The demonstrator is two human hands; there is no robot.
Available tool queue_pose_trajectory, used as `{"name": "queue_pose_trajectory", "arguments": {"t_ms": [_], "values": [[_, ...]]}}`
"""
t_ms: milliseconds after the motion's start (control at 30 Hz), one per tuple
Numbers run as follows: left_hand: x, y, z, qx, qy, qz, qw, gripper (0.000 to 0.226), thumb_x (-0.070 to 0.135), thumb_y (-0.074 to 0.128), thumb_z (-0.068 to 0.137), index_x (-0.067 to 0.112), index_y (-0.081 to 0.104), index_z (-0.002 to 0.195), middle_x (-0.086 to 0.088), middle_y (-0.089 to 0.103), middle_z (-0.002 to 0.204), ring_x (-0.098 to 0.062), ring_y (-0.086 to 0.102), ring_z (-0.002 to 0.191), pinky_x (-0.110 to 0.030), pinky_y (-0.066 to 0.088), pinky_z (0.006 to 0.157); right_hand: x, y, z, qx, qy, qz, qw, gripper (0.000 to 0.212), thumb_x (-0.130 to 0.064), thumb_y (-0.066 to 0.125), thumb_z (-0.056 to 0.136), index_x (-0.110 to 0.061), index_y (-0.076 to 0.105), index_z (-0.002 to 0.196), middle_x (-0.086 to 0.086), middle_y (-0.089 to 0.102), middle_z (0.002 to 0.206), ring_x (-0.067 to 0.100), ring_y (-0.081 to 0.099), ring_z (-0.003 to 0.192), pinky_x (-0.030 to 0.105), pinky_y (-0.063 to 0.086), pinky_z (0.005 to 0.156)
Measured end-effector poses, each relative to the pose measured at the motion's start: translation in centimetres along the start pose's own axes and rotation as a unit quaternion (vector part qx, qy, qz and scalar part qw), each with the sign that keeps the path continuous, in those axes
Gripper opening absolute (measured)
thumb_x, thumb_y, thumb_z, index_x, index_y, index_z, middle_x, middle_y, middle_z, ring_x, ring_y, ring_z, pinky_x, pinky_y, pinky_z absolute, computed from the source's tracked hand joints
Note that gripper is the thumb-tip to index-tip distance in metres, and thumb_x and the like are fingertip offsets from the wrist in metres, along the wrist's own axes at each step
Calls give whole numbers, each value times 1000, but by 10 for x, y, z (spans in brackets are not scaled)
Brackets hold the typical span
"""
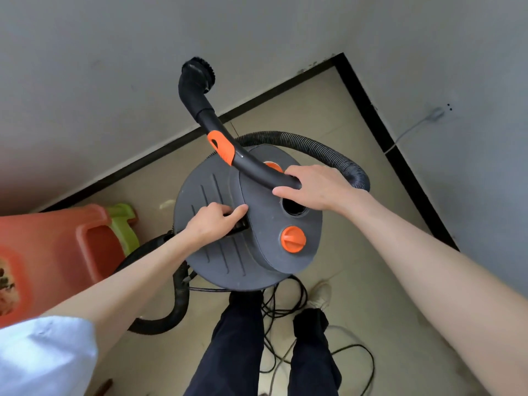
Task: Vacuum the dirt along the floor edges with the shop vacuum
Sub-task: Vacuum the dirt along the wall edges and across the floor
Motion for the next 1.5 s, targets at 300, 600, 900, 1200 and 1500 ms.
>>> {"name": "queue_pose_trajectory", "arguments": {"t_ms": [300,600,900,1200,1500], "values": [[39,17,-27,-12,-28,14,999,56,55,40,94,11,43,59,-4,47,60,-16,45,60,-28,33,53,10,-28,-41,34,-37,24,998,31,-60,47,91,-31,50,100,-5,55,95,24,55,104,32,32,75],[89,36,-81,16,-39,85,995,55,55,40,94,12,33,60,-5,38,57,-18,37,55,-30,26,51,64,-47,-119,66,-47,49,995,39,-62,48,89,-26,57,100,-7,55,88,18,48,87,32,33,72],[169,110,-117,8,-7,151,988,60,57,42,92,12,30,53,-4,34,53,-17,34,51,-28,26,49,164,-54,-218,126,-4,114,985,42,-61,48,89,-26,41,67,-10,48,66,21,48,75,28,32,57],[257,204,-125,-41,53,221,973,60,57,43,92,13,31,53,-3,33,53,-18,33,51,-28,28,50,274,-40,-299,163,72,163,970,41,-59,50,89,-25,43,67,-8,50,66,13,47,64,28,31,52],[325,302,-99,-104,90,240,961,59,56,45,92,14,33,53,-2,34,53,-15,34,50,-25,27,48,368,4,-349,202,137,144,959,44,-58,51,88,-24,36,65,-8,45,64,22,48,70,33,31,55]]}}
Point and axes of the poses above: each hand's wrist, its own z-axis towards the middle knuckle, its own y-axis out of the palm, x = y × z, the point moved 6 cm from there along z, towards the middle knuckle
